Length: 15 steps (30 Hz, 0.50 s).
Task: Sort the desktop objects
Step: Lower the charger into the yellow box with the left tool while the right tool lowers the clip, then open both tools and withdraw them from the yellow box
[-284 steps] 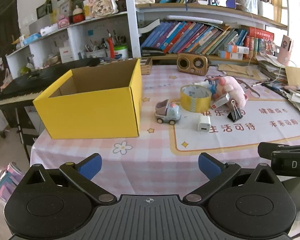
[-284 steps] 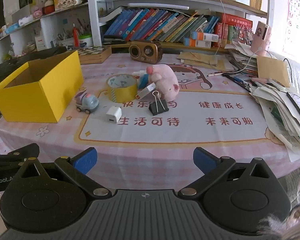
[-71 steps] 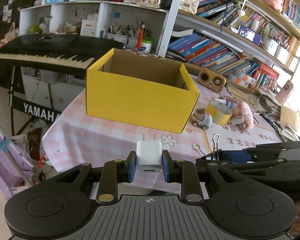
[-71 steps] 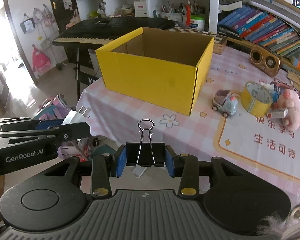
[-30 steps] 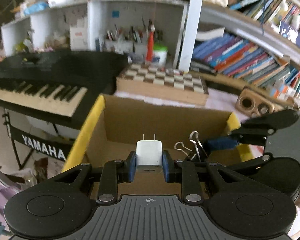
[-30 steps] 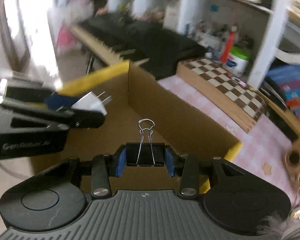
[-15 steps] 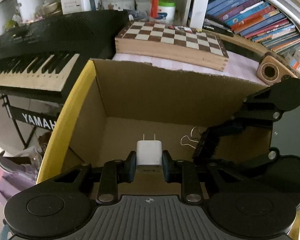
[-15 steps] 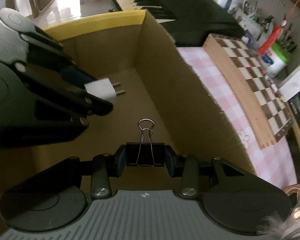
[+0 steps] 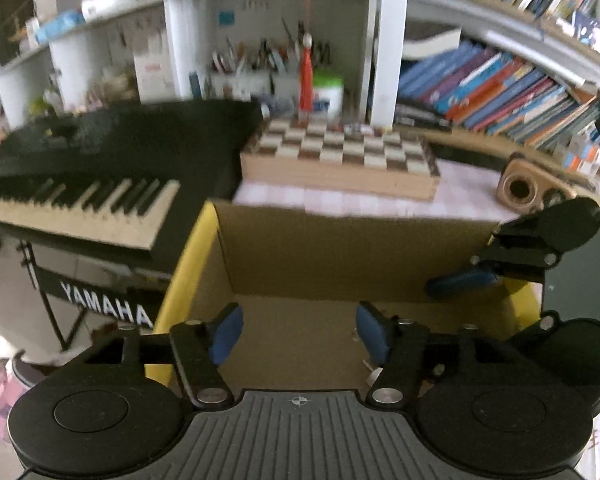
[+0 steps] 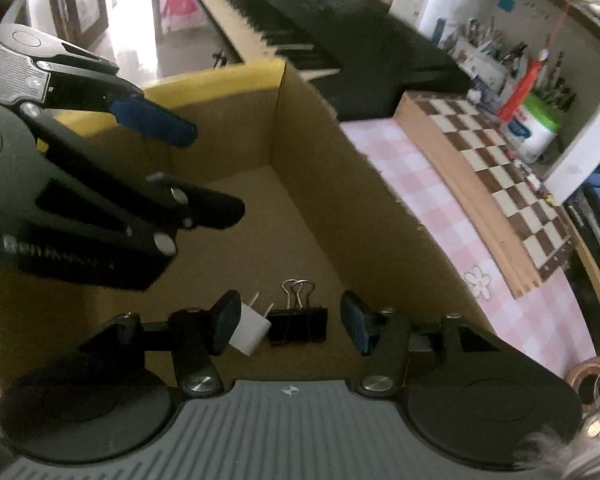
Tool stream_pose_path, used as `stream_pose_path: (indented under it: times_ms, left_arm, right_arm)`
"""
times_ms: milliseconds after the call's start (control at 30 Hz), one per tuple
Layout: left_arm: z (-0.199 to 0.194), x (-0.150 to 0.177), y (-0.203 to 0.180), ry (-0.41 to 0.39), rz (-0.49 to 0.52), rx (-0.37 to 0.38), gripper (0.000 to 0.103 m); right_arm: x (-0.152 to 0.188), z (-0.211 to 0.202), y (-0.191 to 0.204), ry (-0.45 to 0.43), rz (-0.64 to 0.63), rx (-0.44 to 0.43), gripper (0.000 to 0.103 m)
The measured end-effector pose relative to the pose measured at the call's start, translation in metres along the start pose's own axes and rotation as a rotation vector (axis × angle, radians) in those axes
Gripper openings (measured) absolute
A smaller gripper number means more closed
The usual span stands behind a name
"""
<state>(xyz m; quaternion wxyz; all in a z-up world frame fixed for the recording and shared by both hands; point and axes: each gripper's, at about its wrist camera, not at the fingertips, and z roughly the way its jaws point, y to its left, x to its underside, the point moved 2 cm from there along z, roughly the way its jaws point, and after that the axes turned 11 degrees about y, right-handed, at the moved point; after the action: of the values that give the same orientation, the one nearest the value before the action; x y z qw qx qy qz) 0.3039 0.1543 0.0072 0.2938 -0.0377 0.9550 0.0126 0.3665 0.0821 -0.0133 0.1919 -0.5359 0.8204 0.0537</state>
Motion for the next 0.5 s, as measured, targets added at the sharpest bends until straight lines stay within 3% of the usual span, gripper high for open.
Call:
stream_pose_path:
  times_ms: [233,500]
  left_arm:
    - [-0.051,0.017,-0.011,-0.151,0.020,-0.029,0.081]
    - [-0.088,0.048,-0.018,-0.251,-0.015,-0.048,0.086]
  right_arm:
    - [0.025,-0.052,0.011,-0.143,0.125,0.029,0.053]
    - [0.066,-0.108,0.030,-0.286,0.304,0.069,0.053]
